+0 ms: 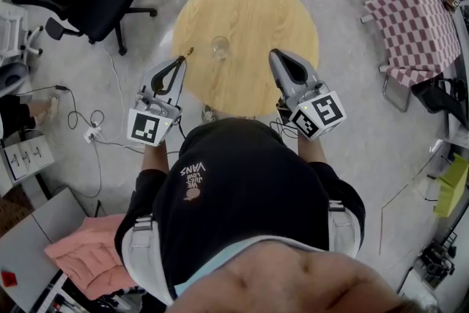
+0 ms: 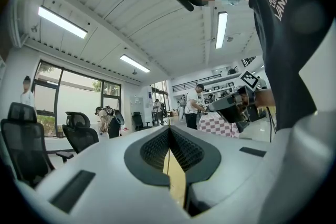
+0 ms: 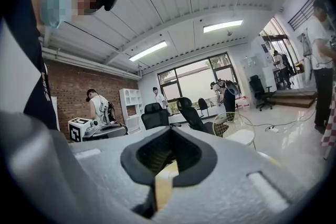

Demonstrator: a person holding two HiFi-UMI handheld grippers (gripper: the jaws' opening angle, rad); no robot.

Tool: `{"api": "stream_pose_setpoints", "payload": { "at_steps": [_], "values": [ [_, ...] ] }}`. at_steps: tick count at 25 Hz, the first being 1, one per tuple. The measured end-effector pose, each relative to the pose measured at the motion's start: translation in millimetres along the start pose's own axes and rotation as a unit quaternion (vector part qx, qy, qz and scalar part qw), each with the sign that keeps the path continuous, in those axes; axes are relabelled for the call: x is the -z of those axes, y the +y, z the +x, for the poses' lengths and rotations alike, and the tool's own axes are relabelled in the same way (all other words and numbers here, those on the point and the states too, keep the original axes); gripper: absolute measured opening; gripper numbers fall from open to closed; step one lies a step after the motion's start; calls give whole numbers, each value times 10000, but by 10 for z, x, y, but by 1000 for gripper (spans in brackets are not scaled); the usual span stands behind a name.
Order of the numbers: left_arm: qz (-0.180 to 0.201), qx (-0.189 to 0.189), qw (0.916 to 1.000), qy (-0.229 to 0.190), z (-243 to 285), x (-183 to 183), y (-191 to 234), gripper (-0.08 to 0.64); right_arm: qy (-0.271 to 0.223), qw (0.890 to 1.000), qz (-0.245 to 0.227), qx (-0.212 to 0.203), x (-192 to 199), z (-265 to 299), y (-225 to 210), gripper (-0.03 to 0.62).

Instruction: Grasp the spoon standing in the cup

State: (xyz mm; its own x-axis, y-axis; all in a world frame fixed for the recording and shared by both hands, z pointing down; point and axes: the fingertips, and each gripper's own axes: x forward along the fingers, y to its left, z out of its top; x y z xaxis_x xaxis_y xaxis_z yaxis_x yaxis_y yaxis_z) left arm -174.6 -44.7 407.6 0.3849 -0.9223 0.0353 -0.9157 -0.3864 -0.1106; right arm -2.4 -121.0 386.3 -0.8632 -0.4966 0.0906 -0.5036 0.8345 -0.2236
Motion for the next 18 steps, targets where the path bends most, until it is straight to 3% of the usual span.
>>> {"api": "stream_pose_setpoints", "payload": {
  "at_steps": [18],
  "values": [
    [-21,-429,9989,199,-462,73,85,11,93,9987,33,-510,104,342,317,-3]
  ]
}}
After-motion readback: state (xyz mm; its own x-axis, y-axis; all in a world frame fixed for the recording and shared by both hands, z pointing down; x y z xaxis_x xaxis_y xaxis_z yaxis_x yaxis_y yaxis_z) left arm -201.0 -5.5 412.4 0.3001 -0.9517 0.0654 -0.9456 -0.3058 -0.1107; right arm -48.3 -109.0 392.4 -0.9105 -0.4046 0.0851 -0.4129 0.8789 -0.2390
